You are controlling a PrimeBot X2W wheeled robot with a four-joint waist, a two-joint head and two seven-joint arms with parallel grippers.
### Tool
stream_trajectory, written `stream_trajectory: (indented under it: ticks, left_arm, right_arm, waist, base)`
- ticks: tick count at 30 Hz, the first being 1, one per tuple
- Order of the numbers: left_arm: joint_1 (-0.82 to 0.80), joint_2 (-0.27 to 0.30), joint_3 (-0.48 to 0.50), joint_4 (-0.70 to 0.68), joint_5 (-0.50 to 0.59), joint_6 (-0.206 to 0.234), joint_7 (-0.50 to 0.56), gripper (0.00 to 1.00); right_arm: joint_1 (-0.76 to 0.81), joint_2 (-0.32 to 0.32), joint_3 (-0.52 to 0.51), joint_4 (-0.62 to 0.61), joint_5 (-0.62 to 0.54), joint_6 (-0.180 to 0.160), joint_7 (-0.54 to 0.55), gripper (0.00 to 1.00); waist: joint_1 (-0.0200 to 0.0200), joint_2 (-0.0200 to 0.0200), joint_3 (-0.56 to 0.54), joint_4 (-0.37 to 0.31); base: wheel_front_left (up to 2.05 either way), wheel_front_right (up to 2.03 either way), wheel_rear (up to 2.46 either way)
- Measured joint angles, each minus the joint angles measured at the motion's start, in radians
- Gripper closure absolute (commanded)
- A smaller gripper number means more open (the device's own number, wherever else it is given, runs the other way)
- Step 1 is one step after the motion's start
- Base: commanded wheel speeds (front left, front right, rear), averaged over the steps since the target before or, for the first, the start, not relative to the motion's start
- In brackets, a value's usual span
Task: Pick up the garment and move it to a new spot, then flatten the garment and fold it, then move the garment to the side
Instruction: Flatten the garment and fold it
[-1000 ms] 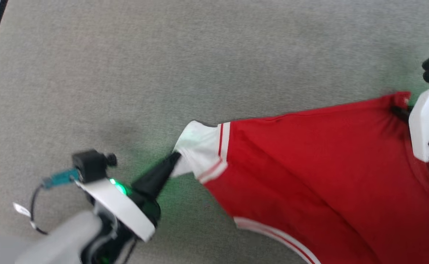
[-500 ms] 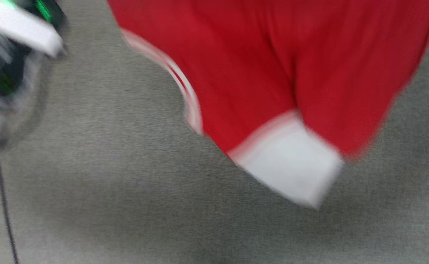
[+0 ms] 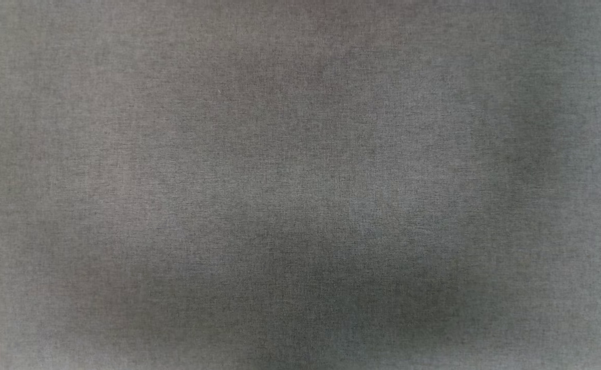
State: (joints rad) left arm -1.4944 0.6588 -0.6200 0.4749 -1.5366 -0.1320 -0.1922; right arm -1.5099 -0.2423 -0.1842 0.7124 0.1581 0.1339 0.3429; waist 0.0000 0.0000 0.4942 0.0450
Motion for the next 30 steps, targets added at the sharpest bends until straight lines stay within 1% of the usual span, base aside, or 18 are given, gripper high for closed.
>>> stream_trajectory:
  ticks: [2, 6, 9, 12, 15, 17, 21, 23, 26, 28, 30]
  left_arm:
    - [0.084, 0.007, -0.016, -0.038, -0.012, 0.000, -0.003, 1.00]
    - [0.328, 0.029, -0.018, -0.139, -0.053, 0.000, -0.037, 1.00]
    - [0.512, 0.026, -0.012, -0.218, -0.071, 0.000, -0.057, 1.00]
    - [0.689, 0.024, -0.009, -0.284, -0.058, 0.000, -0.064, 1.00]
    - [0.851, 0.017, 0.003, -0.358, -0.038, 0.000, -0.068, 1.00]
    - [0.951, 0.004, 0.035, -0.430, -0.030, 0.000, -0.068, 1.00]
    - [1.144, 0.011, 0.066, -0.537, 0.011, 0.000, -0.069, 1.00]
    - [1.228, 0.020, 0.077, -0.581, 0.039, 0.000, -0.069, 1.00]
    - [1.327, 0.036, 0.104, -0.641, 0.048, 0.000, -0.069, 1.00]
    - [1.401, 0.043, 0.126, -0.675, 0.051, 0.000, -0.069, 1.00]
    - [1.479, 0.050, 0.153, -0.710, 0.049, 0.000, -0.069, 1.00]
  right_arm:
    - [0.047, -0.002, 0.015, 0.040, 0.013, 0.000, 0.003, 1.00]
    - [0.170, -0.005, 0.062, 0.093, 0.055, 0.000, 0.018, 1.00]
    - [0.269, -0.022, 0.100, 0.083, 0.119, 0.000, 0.024, 1.00]
    - [0.407, -0.042, 0.146, 0.032, 0.193, 0.000, 0.038, 1.00]
    - [0.563, -0.082, 0.184, -0.055, 0.273, -0.001, 0.065, 1.00]
    - [0.682, -0.112, 0.207, -0.123, 0.330, -0.001, 0.094, 1.00]
    - [0.902, -0.170, 0.206, -0.280, 0.421, -0.001, 0.151, 1.00]
    - [1.010, -0.181, 0.187, -0.373, 0.450, -0.001, 0.177, 1.00]
    - [1.165, -0.190, 0.132, -0.506, 0.485, -0.001, 0.218, 1.00]
    - [1.263, -0.181, 0.096, -0.596, 0.495, -0.001, 0.252, 1.00]
    - [1.349, -0.159, 0.054, -0.675, 0.508, -0.001, 0.286, 1.00]
  waist:
    - [0.0000, 0.0000, -0.008, 0.000]
    - [0.0000, 0.0000, -0.027, -0.007]
    - [0.0000, 0.0000, -0.039, -0.003]
    - [0.0000, 0.0000, -0.052, 0.001]
    - [0.0000, 0.0000, -0.068, 0.003]
    - [0.0000, 0.0000, -0.081, 0.006]
    - [0.0000, 0.0000, -0.114, 0.017]
    - [0.0000, 0.0000, -0.131, 0.023]
    - [-0.0001, 0.0000, -0.154, 0.031]
    - [0.0000, 0.0000, -0.166, 0.035]
    - [-0.0001, 0.0000, -0.175, 0.036]
  base:
    - [0.00, 0.00, 0.00]
    - [0.00, 0.00, 0.00]
    - [0.00, 0.00, 0.00]
    - [0.00, 0.00, 0.00]
    - [0.00, 0.00, 0.00]
    - [0.00, 0.00, 0.00]
    - [0.00, 0.00, 0.00]
    - [0.00, 0.00, 0.00]
    - [0.00, 0.00, 0.00]
    - [0.00, 0.00, 0.00]
    - [0.00, 0.00, 0.00]
